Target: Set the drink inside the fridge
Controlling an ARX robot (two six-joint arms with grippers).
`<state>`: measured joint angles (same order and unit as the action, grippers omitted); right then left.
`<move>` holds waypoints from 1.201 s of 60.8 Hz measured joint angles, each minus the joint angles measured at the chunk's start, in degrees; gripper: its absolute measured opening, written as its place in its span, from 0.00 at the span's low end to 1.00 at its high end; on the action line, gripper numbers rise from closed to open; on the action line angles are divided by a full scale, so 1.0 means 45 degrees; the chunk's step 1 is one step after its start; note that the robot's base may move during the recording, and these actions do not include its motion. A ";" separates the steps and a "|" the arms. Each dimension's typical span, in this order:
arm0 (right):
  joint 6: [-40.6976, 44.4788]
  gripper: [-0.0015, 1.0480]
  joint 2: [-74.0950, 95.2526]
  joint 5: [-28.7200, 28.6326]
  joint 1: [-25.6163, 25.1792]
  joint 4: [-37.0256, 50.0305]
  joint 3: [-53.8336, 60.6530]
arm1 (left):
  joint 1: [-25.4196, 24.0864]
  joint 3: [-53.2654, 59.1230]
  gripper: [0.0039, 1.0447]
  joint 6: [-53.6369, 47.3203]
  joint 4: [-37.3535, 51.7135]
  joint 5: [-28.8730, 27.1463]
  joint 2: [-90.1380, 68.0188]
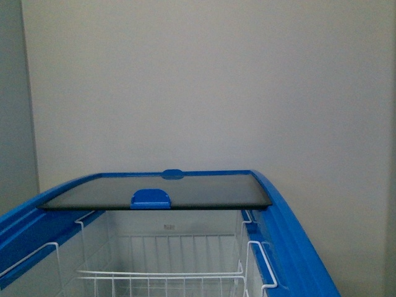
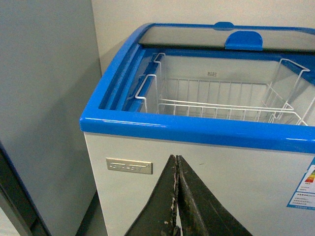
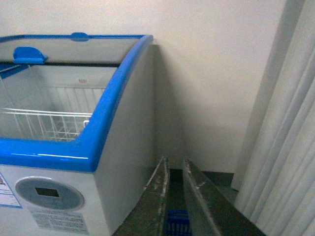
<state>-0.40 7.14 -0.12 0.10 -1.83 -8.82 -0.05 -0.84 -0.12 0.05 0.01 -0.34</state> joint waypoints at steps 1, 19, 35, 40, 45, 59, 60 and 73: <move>0.0005 0.07 -0.0049 0.0015 0.0000 0.0019 0.0029 | 0.0000 0.0000 0.02 0.0000 0.0000 0.0000 0.0000; 0.0044 0.03 -0.0602 0.0019 0.0000 0.0214 0.0889 | 0.0000 0.0000 0.02 0.0000 0.0000 -0.0005 0.0000; 0.0049 0.03 -0.0967 0.0019 0.0000 0.0301 0.1336 | 0.0000 0.0000 0.02 0.0000 0.0000 -0.0005 0.0000; 0.0044 0.03 -0.1331 0.0015 0.0000 0.0355 0.1681 | 0.0000 0.0000 0.02 0.0000 0.0000 -0.0005 0.0000; 0.0049 0.03 -0.1472 0.0019 0.0000 0.0369 0.1753 | 0.0000 0.0000 0.02 0.0000 0.0000 0.0000 0.0000; 0.0049 0.03 -0.1506 0.0019 0.0000 0.0379 0.1753 | 0.0000 0.0000 0.02 0.0000 0.0000 -0.0005 0.0000; 0.0053 0.03 -0.1506 0.0019 0.0000 0.0379 0.1753 | 0.0000 0.0000 0.02 0.0000 0.0000 0.0000 0.0000; 0.0058 0.19 -0.1506 0.0019 0.0000 0.0379 0.1753 | 0.0000 0.0000 0.17 0.0005 0.0000 -0.0005 0.0000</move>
<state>-0.14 0.36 -0.03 0.10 -0.12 -0.93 -0.05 -0.84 -0.10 0.05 -0.01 -0.34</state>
